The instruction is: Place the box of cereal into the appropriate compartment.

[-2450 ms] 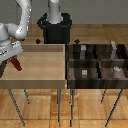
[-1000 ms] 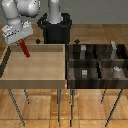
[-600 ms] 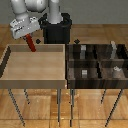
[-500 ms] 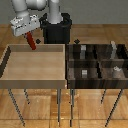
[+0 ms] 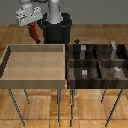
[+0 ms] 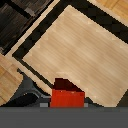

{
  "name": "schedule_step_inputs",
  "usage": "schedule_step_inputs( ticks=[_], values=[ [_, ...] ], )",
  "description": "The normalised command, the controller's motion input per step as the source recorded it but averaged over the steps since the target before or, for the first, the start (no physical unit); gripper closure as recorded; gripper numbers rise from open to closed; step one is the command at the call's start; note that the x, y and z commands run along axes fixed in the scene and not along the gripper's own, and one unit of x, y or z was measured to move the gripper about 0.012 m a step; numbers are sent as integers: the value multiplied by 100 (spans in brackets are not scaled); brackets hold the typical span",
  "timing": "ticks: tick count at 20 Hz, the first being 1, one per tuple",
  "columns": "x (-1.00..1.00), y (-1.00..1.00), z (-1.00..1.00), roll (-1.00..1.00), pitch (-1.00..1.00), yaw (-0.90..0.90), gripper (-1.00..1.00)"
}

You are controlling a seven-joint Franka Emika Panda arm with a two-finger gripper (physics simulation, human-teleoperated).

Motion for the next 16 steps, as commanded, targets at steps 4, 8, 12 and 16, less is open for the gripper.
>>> schedule_step_inputs(
  ticks=[4, 8, 12, 16],
  values=[
    [0, 75, 0, 0, 0, 0, 100],
    [0, 100, 0, 0, 0, 0, 100],
    [5, 75, 0, 0, 0, 0, 100],
    [0, 0, 0, 0, 0, 0, 100]
  ],
)
